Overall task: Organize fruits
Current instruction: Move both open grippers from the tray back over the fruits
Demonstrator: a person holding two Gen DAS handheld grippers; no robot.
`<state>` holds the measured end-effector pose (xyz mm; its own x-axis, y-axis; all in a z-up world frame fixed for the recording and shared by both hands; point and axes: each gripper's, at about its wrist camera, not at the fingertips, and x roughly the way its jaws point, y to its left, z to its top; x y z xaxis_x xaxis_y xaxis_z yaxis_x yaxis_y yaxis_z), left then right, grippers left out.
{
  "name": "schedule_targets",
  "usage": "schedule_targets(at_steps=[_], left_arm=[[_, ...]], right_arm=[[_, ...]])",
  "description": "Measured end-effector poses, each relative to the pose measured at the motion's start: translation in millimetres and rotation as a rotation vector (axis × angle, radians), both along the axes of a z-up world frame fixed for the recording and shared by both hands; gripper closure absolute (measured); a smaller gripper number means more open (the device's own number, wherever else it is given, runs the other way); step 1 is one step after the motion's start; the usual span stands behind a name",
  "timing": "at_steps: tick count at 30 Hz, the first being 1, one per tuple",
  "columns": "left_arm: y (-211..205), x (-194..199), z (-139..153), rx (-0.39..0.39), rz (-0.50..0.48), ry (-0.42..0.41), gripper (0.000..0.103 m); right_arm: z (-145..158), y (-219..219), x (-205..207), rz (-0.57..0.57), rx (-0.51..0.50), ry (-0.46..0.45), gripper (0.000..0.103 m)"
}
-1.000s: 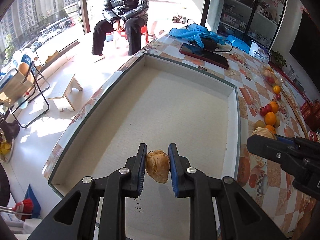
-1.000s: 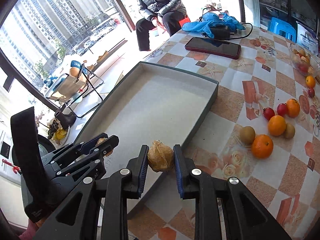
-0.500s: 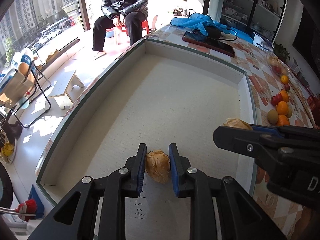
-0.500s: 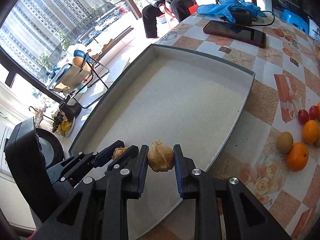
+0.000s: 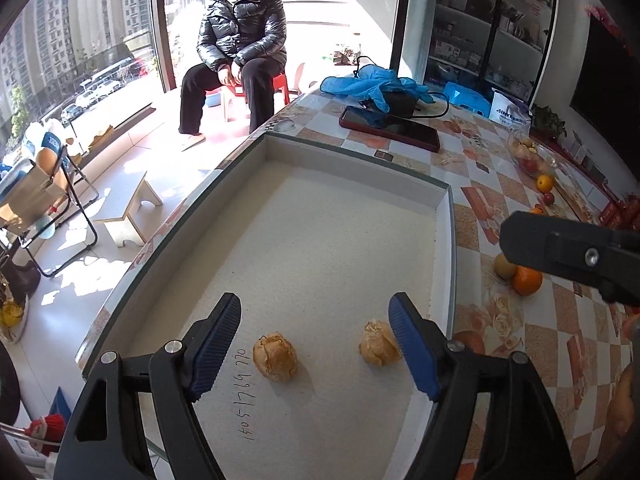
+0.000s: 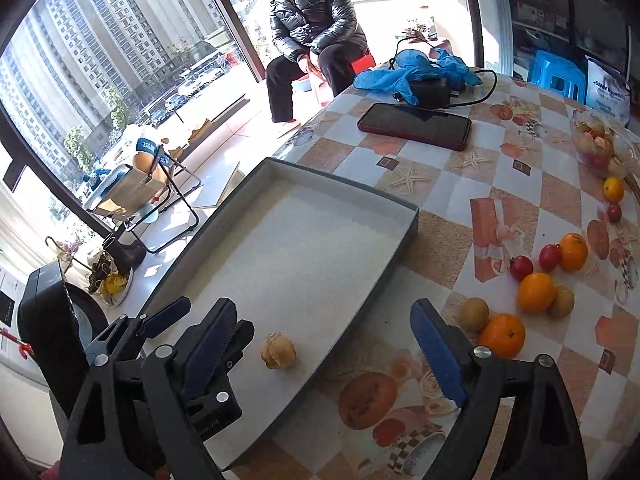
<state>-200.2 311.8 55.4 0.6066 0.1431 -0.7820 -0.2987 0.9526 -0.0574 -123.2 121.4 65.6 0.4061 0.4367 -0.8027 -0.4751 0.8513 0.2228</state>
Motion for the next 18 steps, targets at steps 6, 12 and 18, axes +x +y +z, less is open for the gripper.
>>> schedule_targets(at_steps=[6, 12, 18], left_arm=[[-48.7, 10.0, 21.0, -0.019, -0.132, -0.044, 0.023], [-110.9, 30.2, 13.0, 0.0, -0.255, -0.009, 0.023], [-154.1, 49.0, -6.1, 0.038, -0.314, 0.044, 0.023]], right_arm=[[18.2, -85.8, 14.2, -0.18, -0.004, -0.056, 0.0], [-4.7, -172.9, 35.2, -0.395, -0.049, 0.04, 0.0], [-50.0, -228.2, 36.0, -0.484, -0.1, 0.146, 0.0]])
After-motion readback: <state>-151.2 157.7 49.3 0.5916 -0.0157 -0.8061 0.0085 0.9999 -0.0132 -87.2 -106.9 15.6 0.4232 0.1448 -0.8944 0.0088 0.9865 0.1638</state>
